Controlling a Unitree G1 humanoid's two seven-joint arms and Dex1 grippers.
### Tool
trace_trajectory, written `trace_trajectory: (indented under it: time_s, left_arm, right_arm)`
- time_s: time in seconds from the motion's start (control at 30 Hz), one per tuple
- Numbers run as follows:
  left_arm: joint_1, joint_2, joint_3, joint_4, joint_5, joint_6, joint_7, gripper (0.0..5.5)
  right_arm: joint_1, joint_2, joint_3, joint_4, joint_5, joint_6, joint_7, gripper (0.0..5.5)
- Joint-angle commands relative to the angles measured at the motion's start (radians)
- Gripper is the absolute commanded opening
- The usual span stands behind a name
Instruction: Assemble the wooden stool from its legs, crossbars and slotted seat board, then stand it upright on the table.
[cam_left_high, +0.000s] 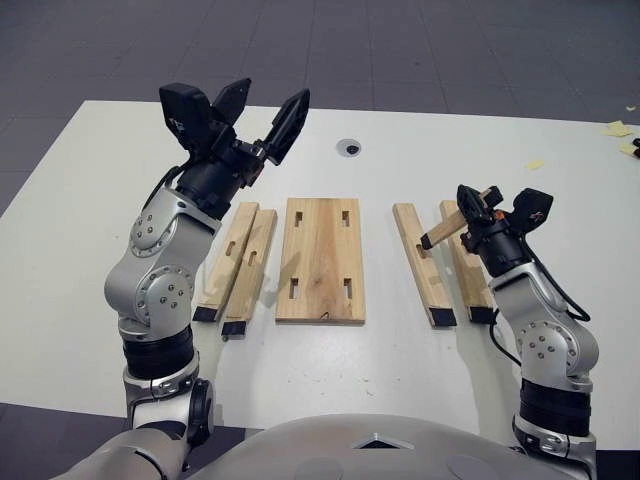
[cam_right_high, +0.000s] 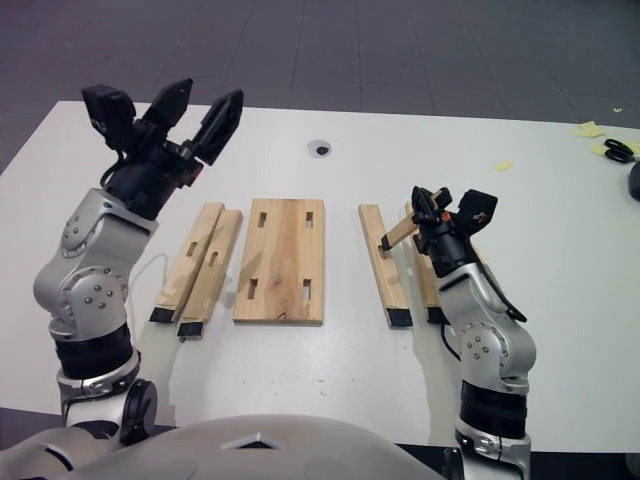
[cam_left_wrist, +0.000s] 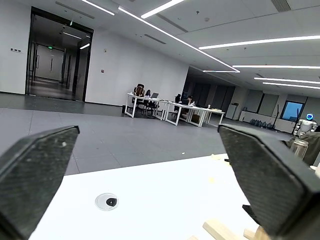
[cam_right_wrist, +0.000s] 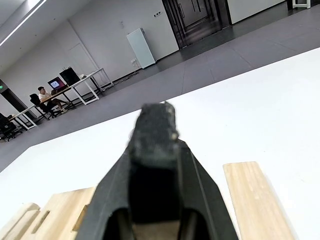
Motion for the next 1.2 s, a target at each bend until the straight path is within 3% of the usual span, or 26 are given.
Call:
trace_trajectory:
  time_s: [0.03,0.67,0.9,1.2]
  left_arm:
    - [0.019,0.02,0.0,0.006,0.006,0.022,0.011,5.4]
    - [0.031,0.024,-0.061,0.029,0.046,0.01,-0.003,5.4]
    - [0.045,0.022,-0.071,0.034,0.068,0.001,-0.007,5.4]
    - [0.047,0.03,-0.073,0.04,0.083,-0.006,-0.011,5.4]
  right_arm:
    - [0.04,-0.023,0.014,-0.001,-0.053,-0.009,0.055,0.42]
    - [0.01,0.002,0.065,0.078,-0.258,-0.102,0.145,0.42]
    - [0.146,-0.039,0.112,0.122,-0.391,-0.142,0.181,0.42]
    - [0.113,-0.005,0.094,0.134,-0.38,-0.164,0.161,0.42]
